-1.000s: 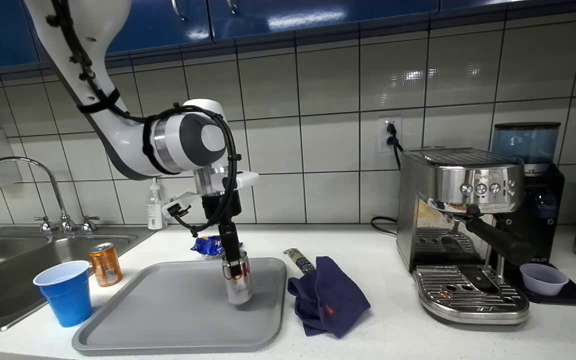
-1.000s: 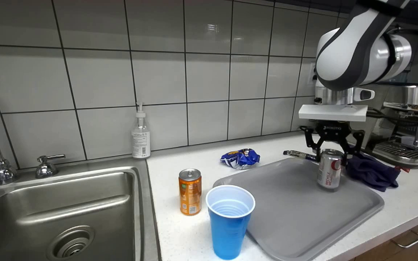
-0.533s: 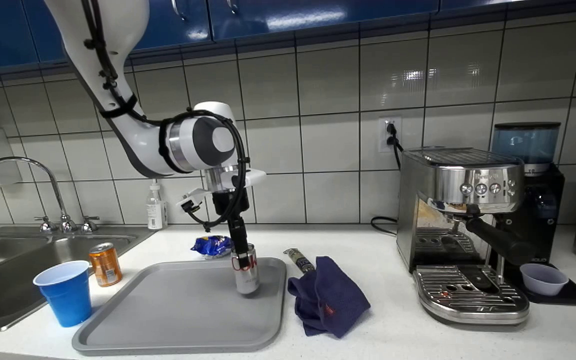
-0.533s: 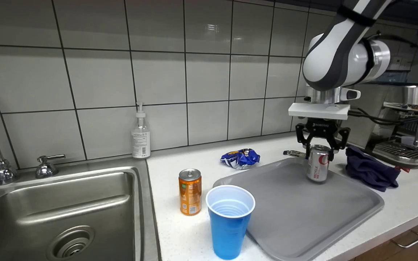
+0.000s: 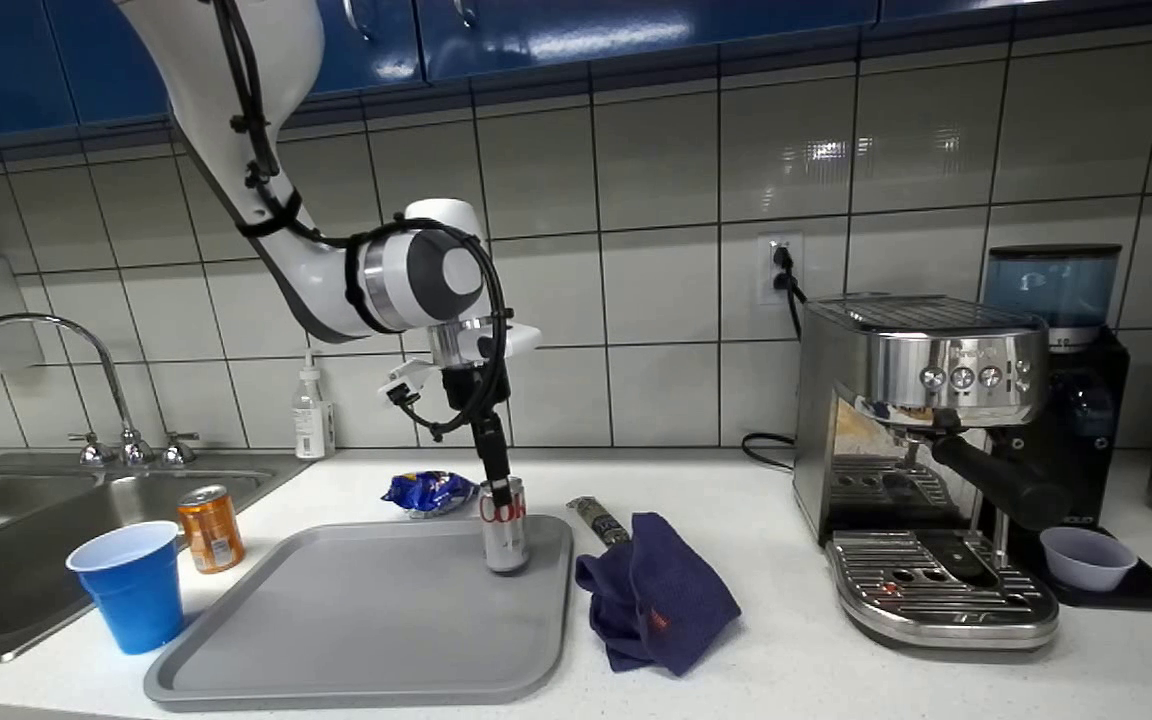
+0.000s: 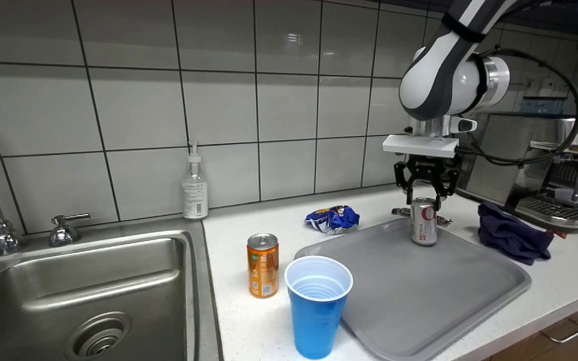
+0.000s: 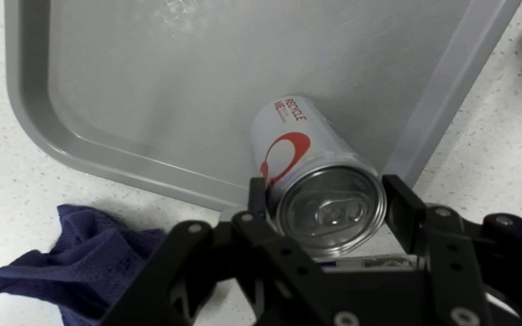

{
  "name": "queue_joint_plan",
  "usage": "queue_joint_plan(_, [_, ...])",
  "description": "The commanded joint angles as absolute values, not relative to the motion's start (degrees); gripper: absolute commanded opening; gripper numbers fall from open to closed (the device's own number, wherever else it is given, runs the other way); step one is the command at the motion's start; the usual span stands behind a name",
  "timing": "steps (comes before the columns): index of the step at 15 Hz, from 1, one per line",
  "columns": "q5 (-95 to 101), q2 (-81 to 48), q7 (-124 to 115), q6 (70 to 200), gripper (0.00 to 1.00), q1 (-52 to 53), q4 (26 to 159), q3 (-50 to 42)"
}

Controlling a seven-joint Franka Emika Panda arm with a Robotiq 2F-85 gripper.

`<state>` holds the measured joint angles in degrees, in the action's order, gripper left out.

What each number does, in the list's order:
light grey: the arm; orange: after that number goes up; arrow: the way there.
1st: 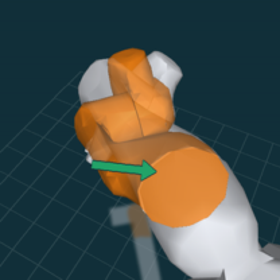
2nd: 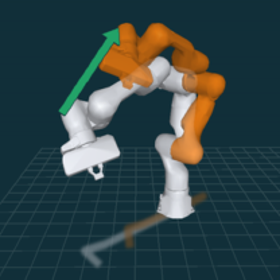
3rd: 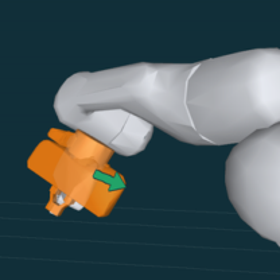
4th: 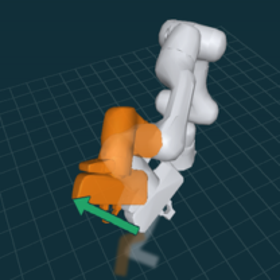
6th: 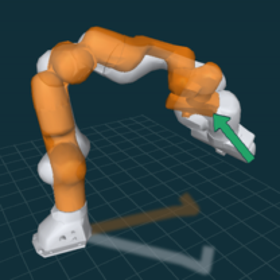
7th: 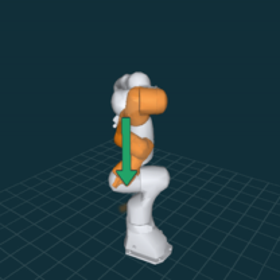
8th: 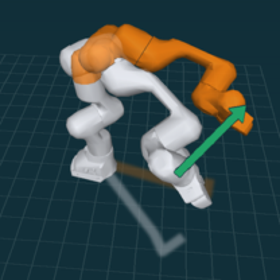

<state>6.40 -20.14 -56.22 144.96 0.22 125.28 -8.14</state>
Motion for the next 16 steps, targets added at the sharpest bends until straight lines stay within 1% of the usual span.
queue_joint_plan(1, [5.1,-21.9,-56.0,141.8,0.41,1.2,120.8,-8.7])
queue_joint_plan(6, [5.3,-23.0,-56.2,141.0,0.41,1.6,119.6,-8.8])
queue_joint_plan(13, [5.7,-22.5,-55.7,138.6,0.41,1.9,121.1,-8.8])
queue_joint_plan(14, [5.7,-22.5,-55.7,138.0,0.91,1.9,121.1,-8.9])
queue_joint_plan(15, [5.7,-22.4,-55.8,137.7,0.92,1.9,121.2,-8.9])
queue_joint_plan(16, [5.7,-22.3,-55.8,137.3,0.97,1.9,121.2,-8.9])
